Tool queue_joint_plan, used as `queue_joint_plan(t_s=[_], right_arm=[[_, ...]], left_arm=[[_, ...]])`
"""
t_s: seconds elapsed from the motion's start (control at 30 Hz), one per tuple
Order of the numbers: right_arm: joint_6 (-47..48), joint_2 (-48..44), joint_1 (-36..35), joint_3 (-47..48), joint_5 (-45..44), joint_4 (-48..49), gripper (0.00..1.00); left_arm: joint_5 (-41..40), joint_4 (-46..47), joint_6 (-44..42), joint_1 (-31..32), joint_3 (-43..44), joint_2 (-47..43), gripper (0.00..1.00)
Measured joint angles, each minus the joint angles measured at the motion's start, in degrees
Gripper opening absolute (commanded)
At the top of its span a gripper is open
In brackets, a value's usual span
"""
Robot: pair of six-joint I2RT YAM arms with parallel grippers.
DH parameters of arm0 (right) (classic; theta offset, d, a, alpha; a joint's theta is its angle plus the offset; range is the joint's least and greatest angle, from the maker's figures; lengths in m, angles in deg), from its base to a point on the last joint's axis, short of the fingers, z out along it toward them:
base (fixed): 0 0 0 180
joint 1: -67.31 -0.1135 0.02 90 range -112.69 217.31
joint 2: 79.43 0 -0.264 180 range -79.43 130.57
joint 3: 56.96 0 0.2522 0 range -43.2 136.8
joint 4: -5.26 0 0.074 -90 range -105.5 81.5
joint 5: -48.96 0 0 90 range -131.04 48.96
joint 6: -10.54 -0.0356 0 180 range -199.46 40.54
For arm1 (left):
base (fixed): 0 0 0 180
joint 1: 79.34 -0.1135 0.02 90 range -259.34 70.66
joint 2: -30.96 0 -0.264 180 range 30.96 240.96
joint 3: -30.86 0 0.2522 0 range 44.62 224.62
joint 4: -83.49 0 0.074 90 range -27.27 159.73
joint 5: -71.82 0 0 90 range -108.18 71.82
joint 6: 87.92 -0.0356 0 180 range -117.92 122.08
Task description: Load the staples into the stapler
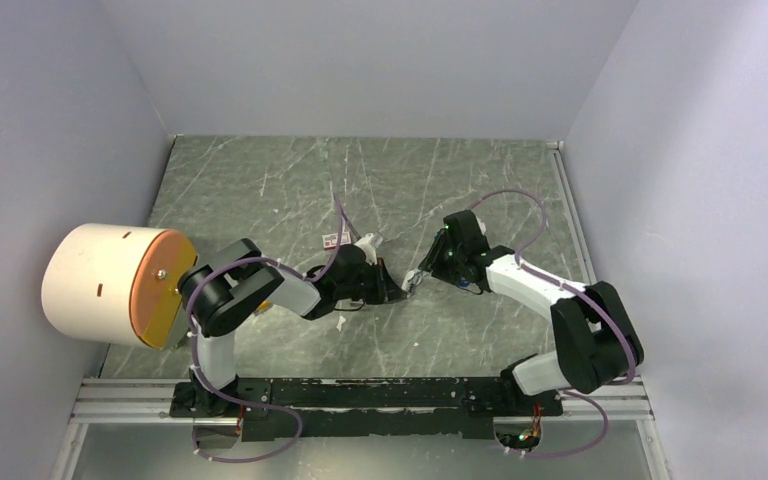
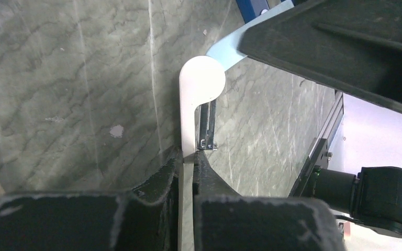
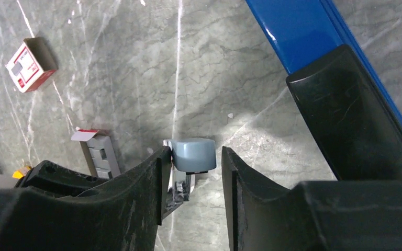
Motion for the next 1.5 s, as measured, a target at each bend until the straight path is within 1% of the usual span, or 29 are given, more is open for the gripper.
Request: queue_joint_plan(t_s=[0.2,0.33,0.4,0.47,0.57,0.63,0.7,0.73,0.8,0.83,0.87,0.97,1.07,1.17,1.27,1.4,1.5], right_arm=[[0.22,1.31,0.33,-1.60,2.05,2.75,0.61],[0.26,2.73,0.44,-2.05,4.87,4.92,0.63],[0.20,3.39,0.46,-2.58,6.49,5.97,0.61],[0.15,3.96,0.46,-3.06,7.58,6.80,0.58],[-0.02,5.05,0.46,-3.56,8.87,7.76,0.49],[-0.09,5.68,0.48,-3.56,9.51,8.20,0.41],[-0.26,6.47,0.50,-3.50,9.97,8.74,0.31],[-0.35,6.78,0.50,-3.45,10.10,9.03,0.28],[-0.55,7.39,0.50,-3.02,10.32,9.16,0.26],[-0.42,7.65,0.46,-2.73,10.21,9.07,0.26],[-0.17,7.87,0.46,-2.38,9.73,8.98,0.26],[0.72,8.79,0.42,-0.76,7.72,8.22,0.25],[2.40,10.25,0.09,1.90,4.74,6.38,0.25],[4.48,12.55,-0.81,5.79,1.38,4.00,0.26],[6.19,15.28,-2.12,9.79,-1.33,2.23,0.26],[8.00,19.98,-4.90,16.20,-4.39,-0.09,0.27],[8.96,23.96,-7.06,21.68,-6.54,-1.77,0.28]], left_arm=[[0.63,0.09,0.28,0.31,0.00,0.15,0.05],[0.66,0.11,0.92,0.31,0.02,0.24,0.05],[0.63,0.15,1.31,0.31,0.02,0.33,0.05],[0.63,0.17,1.75,0.31,0.07,0.39,0.05],[0.70,0.20,2.12,0.33,0.33,0.68,0.05],[0.70,0.04,2.12,0.33,0.55,0.70,0.08],[0.68,-0.22,1.99,0.33,0.66,0.70,0.14],[0.68,-0.28,1.92,0.33,0.68,0.70,0.23],[0.66,-0.46,1.70,0.33,0.70,0.70,0.40],[0.68,-0.55,1.53,0.33,0.68,0.66,0.46],[0.83,-0.39,1.44,0.33,0.66,0.46,0.50],[0.37,-0.83,0.79,0.44,0.20,-2.14,0.53],[-1.14,-3.39,-0.61,0.44,-0.39,-6.23,0.56],[-3.48,-6.69,-2.38,0.44,-0.55,-11.50,0.59],[-7.72,-11.37,-4.79,0.44,-0.48,-18.49,0.64],[-19.08,-21.57,-7.87,0.44,0.04,-29.09,0.68],[-26.88,-26.47,-9.79,0.44,-0.46,-36.74,0.70]])
